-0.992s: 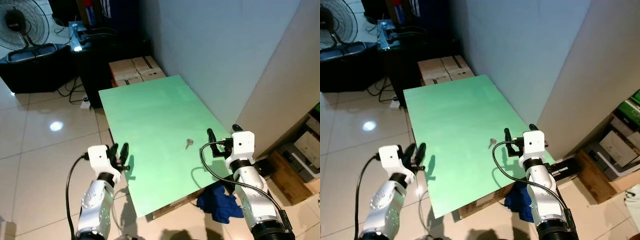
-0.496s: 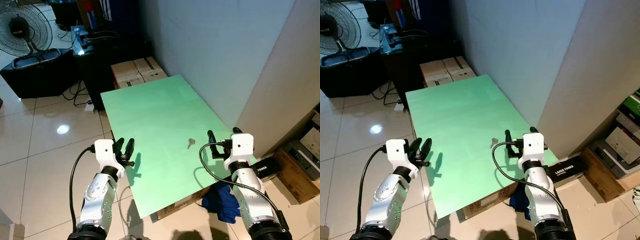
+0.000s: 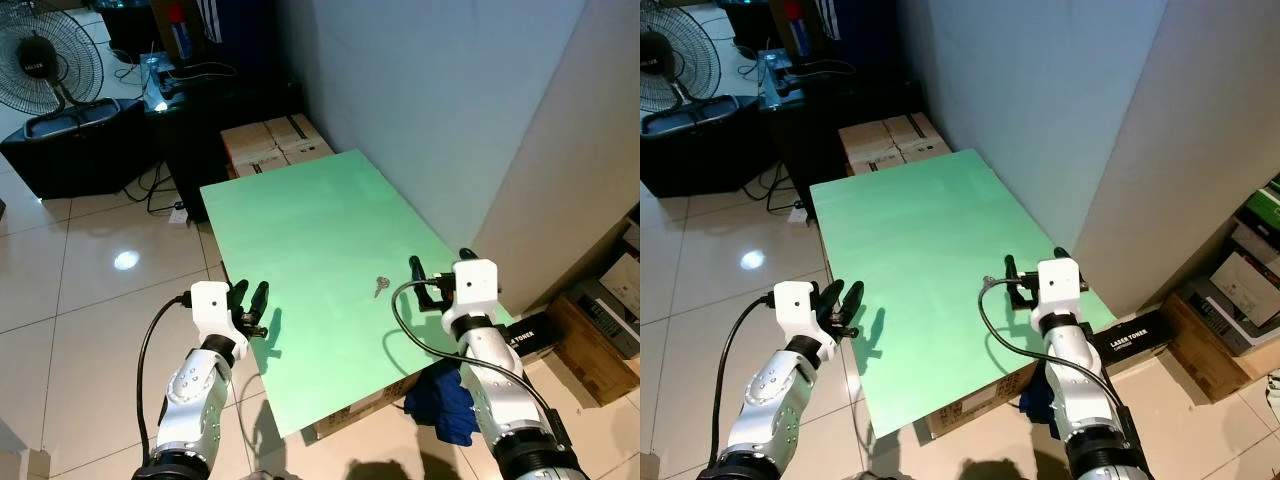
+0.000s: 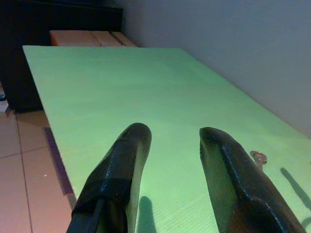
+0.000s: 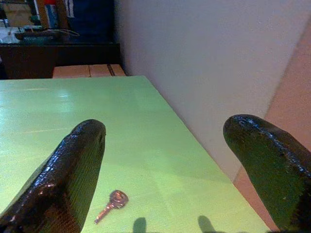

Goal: Hang keys on a hook

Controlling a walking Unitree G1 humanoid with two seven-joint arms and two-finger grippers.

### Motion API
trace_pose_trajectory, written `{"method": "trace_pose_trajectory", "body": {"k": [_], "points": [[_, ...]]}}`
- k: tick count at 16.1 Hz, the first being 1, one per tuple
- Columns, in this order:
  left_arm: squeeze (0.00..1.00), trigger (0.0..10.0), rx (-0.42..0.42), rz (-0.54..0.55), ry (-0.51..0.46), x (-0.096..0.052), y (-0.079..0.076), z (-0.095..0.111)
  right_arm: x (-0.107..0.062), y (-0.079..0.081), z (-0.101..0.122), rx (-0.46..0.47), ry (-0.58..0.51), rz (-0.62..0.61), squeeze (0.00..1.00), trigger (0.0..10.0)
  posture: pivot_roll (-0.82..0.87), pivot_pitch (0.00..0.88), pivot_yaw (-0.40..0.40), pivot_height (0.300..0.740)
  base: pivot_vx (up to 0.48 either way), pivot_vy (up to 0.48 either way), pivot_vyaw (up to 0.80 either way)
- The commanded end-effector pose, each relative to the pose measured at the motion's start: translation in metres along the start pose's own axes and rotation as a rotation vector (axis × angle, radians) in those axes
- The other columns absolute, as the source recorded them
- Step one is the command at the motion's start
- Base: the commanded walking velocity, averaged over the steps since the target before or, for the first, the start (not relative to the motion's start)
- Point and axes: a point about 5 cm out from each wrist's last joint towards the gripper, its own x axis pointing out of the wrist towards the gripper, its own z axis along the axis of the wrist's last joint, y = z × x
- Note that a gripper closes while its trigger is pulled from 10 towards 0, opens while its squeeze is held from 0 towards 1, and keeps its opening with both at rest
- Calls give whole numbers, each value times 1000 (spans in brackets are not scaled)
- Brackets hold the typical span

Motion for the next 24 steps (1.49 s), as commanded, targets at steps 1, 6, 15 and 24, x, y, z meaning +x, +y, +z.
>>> {"method": "trace_pose_trajectory", "body": {"k": [1, 6, 15, 24], "points": [[0, 10000, 23, 8, 6, -2, 3, 1, 2, 4, -2, -5, 19, 14, 0, 10000, -119, 0, 86, 740, 0, 0, 0], [0, 10000, 45, 27, 21, -6, 4, -4, 4, 7, -7, -5, 50, 24, 0, 10000, -101, 0, 71, 740, 0, -162, 0], [0, 10000, 167, 80, 85, -4, 10, -9, 1, 20, -9, -23, 44, 79, 0, 10000, -107, 0, 74, 740, 67, -441, 0], [0, 10000, 224, 85, 64, -2, 5, -5, -2, 23, -12, -33, 57, 90, 0, 10000, -114, 0, 79, 740, 196, 0, 0]]}}
